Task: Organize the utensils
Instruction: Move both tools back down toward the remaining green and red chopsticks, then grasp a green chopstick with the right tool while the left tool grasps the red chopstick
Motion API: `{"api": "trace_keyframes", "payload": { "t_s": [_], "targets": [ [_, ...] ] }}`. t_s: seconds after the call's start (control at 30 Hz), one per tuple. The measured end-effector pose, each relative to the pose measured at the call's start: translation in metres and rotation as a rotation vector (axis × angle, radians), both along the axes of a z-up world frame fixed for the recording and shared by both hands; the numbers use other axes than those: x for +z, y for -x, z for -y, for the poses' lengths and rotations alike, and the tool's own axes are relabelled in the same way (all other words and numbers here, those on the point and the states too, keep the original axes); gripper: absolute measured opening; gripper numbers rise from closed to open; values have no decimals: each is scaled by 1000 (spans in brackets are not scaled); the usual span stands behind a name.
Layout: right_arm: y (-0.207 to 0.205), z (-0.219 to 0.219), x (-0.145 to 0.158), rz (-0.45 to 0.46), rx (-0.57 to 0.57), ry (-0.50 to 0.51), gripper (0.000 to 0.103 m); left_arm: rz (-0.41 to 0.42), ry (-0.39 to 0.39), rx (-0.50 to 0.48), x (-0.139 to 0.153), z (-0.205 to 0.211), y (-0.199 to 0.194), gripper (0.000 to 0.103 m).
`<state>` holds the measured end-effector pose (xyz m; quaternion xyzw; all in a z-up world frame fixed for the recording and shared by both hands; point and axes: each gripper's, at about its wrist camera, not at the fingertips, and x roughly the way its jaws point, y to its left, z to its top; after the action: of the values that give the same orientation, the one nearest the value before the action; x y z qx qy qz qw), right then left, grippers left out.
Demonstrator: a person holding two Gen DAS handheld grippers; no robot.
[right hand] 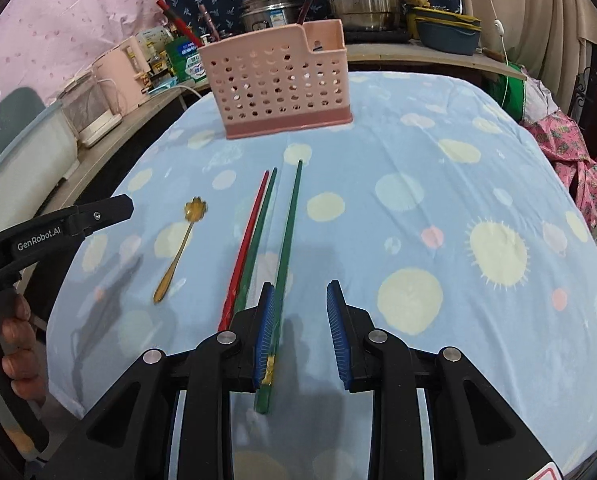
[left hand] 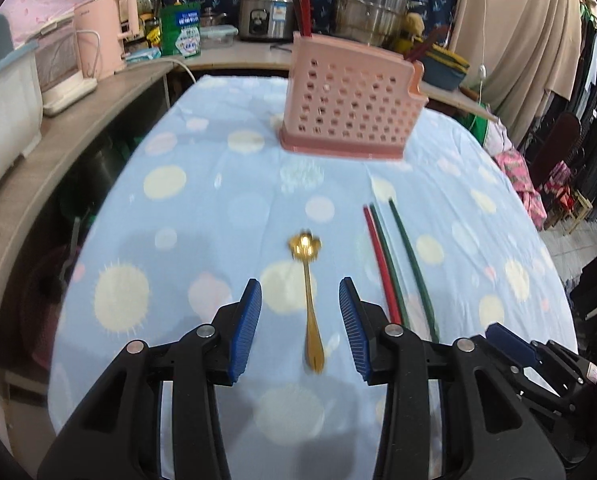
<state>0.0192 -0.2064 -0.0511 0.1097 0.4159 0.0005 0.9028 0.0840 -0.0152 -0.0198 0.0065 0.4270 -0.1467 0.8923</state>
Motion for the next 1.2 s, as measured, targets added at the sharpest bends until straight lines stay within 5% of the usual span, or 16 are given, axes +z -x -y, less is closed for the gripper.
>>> {"api": "trace_keyframes", "payload": {
  "t_s": [0.67,1.2],
  "targets": [
    [25,-21,-31,-79,46,-6,27,-94,-36,-25,-36,0,38,44],
    [27,-17,-34,-78,21,27,7,-114,-45,-57,-44,9,45,45]
  ]
}}
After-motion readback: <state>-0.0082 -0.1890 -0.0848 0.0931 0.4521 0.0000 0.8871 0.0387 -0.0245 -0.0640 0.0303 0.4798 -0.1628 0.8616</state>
